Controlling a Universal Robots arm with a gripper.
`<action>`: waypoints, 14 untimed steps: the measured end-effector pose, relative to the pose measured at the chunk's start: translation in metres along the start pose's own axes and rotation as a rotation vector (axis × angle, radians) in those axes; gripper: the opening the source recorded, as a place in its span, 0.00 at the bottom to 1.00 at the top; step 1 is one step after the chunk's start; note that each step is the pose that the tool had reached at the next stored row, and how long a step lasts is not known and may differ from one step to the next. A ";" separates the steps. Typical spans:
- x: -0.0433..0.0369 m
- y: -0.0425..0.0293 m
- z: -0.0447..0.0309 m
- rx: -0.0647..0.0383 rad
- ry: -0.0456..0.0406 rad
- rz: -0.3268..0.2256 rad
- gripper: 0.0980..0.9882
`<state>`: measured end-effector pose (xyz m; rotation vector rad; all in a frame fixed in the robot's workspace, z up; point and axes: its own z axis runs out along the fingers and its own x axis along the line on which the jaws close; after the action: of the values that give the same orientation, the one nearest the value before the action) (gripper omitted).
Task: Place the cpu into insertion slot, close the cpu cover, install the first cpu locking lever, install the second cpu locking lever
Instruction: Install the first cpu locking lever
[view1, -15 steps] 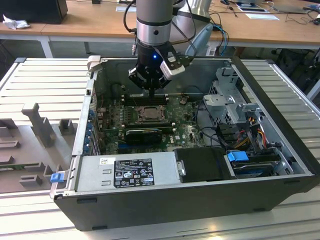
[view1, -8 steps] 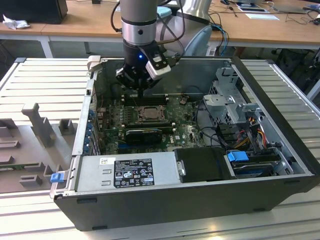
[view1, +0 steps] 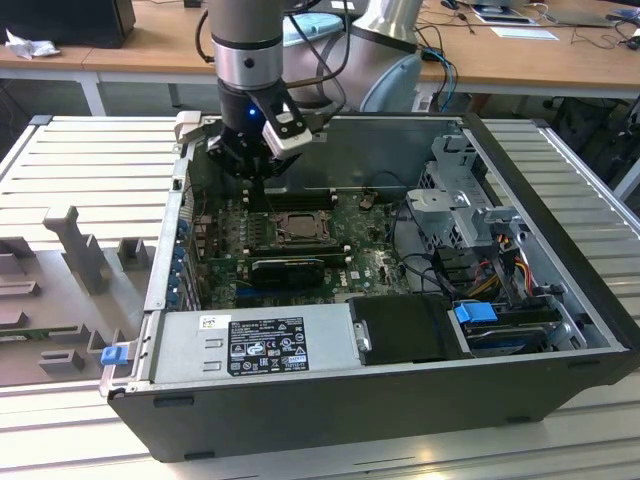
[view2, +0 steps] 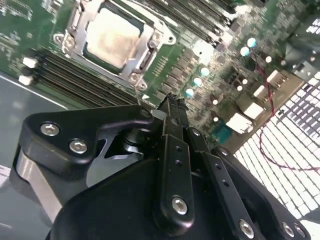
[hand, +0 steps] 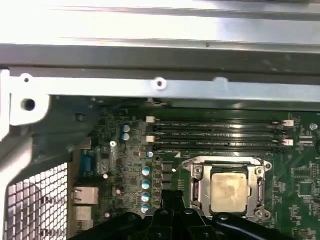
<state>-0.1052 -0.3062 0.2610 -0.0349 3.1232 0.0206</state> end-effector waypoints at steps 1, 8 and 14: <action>0.0014 0.0029 0.0003 0.000 -0.0001 0.000 0.01; 0.0045 0.0169 0.0017 0.000 -0.0001 0.000 0.01; 0.0034 0.0192 0.0017 0.000 0.0003 0.000 0.01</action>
<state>-0.1090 -0.2871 0.2595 -0.0350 3.1236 0.0207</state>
